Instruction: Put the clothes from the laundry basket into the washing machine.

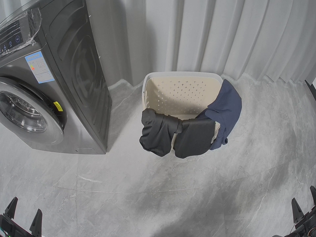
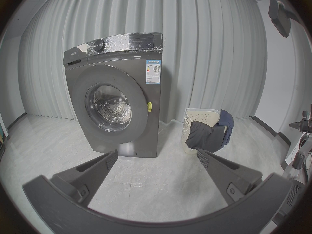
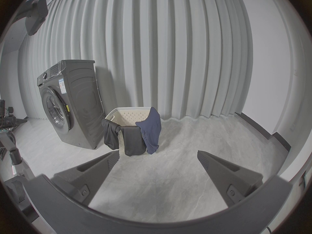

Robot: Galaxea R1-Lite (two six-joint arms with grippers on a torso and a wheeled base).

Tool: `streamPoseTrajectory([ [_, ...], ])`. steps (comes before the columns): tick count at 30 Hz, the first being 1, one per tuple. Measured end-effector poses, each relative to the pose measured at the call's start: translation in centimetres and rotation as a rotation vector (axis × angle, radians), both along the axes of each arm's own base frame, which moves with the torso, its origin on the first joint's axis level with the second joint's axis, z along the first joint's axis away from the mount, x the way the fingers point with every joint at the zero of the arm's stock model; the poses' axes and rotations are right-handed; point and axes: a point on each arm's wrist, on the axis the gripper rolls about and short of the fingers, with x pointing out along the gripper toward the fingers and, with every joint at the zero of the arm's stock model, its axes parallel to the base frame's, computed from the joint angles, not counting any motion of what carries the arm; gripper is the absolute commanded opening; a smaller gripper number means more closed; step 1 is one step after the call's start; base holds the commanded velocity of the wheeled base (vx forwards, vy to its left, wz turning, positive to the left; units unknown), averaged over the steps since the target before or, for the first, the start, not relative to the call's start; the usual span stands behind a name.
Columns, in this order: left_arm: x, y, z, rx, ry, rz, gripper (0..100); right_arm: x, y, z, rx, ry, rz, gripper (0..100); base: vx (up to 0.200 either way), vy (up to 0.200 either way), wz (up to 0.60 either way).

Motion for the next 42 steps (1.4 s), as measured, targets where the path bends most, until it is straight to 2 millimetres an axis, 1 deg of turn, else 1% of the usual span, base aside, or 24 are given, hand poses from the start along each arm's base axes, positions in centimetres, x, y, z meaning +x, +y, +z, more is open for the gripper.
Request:
streamPoseTrajectory([
  [13,0.0,0.0,0.0,-0.001,0.0,0.0,100,0.0,0.0,0.0,0.0,0.0,0.0,100,0.0,-0.2,0.0],
  [25,0.0,0.0,-0.01,-0.003,0.0,0.0,100,0.0,0.0,0.0,0.0,0.0,0.0,100,0.0,0.0,0.0],
  [40,0.0,0.0,-0.01,-0.003,0.0,0.0,100,0.0,0.0,0.0,0.0,0.0,0.0,100,0.2,0.0,0.0],
  [42,0.0,0.0,0.0,-0.003,0.0,0.0,100,0.0,0.0,0.0,0.0,0.0,-0.001,100,0.0,0.0,0.0],
])
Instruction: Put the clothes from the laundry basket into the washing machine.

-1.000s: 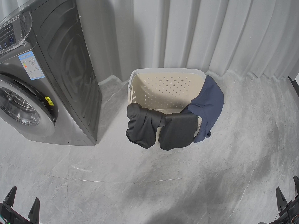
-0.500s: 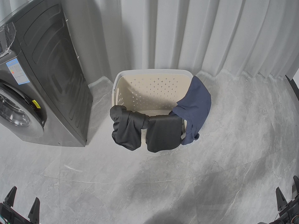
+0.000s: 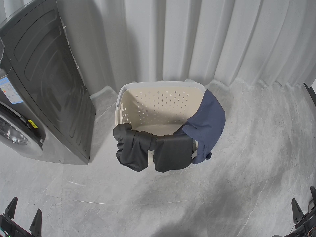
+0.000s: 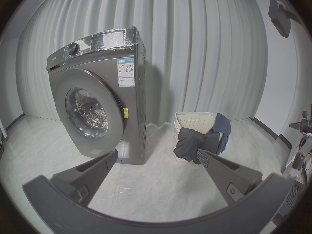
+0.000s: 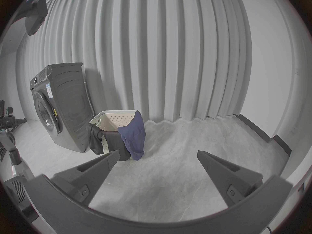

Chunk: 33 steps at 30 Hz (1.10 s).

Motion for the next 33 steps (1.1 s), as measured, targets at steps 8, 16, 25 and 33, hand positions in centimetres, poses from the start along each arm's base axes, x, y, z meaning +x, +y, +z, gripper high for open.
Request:
streamPoseTrajectory([
  [8,0.0,0.0,-0.01,0.0,0.001,0.0,100,0.0,0.0,0.0,0.0,0.0,0.0,100,0.025,0.0,0.0],
  [16,0.0,0.0,-0.01,0.0,0.0,0.0,100,0.0,0.0,0.0,0.0,0.0,0.001,100,0.2,0.0,0.0],
  [25,0.0,0.0,-0.01,0.0,0.001,0.0,100,0.0,0.0,0.0,0.0,0.0,0.0,100,0.0,0.0,0.0],
  [33,0.0,0.0,-0.01,0.0,0.001,0.0,100,0.0,0.0,0.0,0.0,0.0,0.001,100,0.0,-0.15,0.0],
])
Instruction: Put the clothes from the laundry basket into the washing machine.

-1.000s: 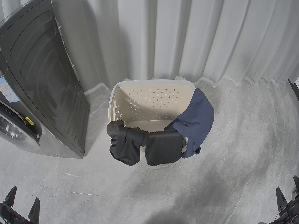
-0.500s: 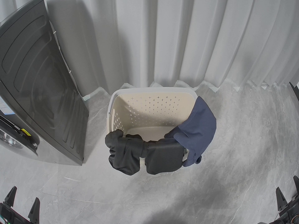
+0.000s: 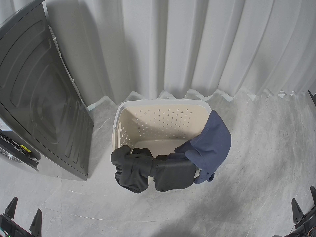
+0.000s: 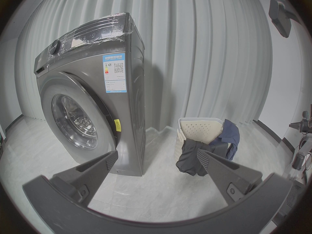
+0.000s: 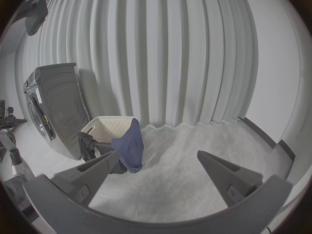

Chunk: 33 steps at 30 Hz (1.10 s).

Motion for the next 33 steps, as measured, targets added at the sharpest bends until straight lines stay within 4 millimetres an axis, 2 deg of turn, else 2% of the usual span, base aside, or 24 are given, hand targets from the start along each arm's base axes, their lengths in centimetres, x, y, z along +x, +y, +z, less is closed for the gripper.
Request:
streamPoseTrajectory([
  [7,0.0,0.0,0.0,0.0,0.0,0.0,100,0.0,0.0,0.0,0.0,0.0,0.0,100,0.0,0.0,0.0],
  [16,0.0,0.0,-0.01,0.0,0.0,0.0,100,0.0,0.0,0.0,0.0,0.0,0.0,100,0.2,0.0,0.0],
  [25,0.0,0.0,0.0,0.0,0.0,0.0,100,0.0,0.0,0.0,0.0,0.0,0.0,100,0.0,0.0,0.0],
  [31,0.0,0.0,0.0,0.0,0.0,-0.001,100,0.0,0.0,0.0,0.0,0.0,0.0,100,0.2,0.0,0.0],
  [33,0.0,0.0,0.0,0.0,0.0,0.0,100,0.0,0.0,0.0,0.0,0.0,0.0,100,0.0,0.0,0.0],
])
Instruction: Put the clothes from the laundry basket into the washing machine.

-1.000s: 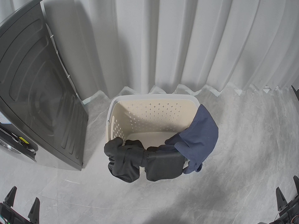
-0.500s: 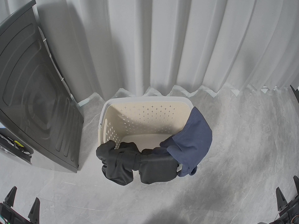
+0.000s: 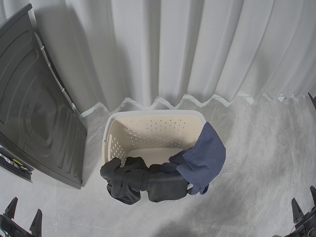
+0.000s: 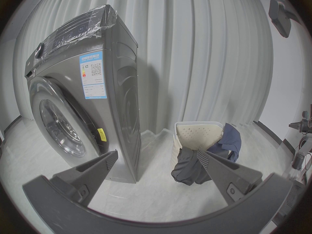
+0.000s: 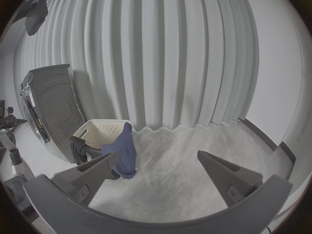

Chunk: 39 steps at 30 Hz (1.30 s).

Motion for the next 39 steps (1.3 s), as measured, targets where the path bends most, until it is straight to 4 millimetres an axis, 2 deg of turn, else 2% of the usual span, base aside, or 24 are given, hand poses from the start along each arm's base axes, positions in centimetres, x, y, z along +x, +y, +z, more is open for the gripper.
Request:
streamPoseTrajectory([
  [4,0.0,0.0,0.0,0.0,0.0,0.0,100,0.0,0.0,0.0,0.0,0.0,0.0,100,0.0,0.0,0.0],
  [10,0.0,0.0,0.0,0.0,0.0,0.0,100,0.0,0.0,0.0,0.0,0.0,0.0,100,0.2,0.0,0.0],
  [16,0.0,0.0,0.0,0.0,0.0,0.0,100,0.0,0.0,0.0,0.0,0.0,-0.001,100,0.0,0.0,0.0],
  [22,0.0,0.0,0.0,0.0,0.0,0.0,100,0.0,0.0,0.0,0.0,0.0,0.0,100,0.2,0.0,0.0],
  [31,0.0,0.0,0.0,0.0,0.0,0.0,100,0.0,0.0,0.0,0.0,0.0,0.0,100,0.0,0.0,0.0],
  [39,0.0,0.0,-0.01,0.0,0.0,0.0,100,0.0,0.0,0.0,0.0,0.0,0.0,100,0.15,0.0,0.0],
])
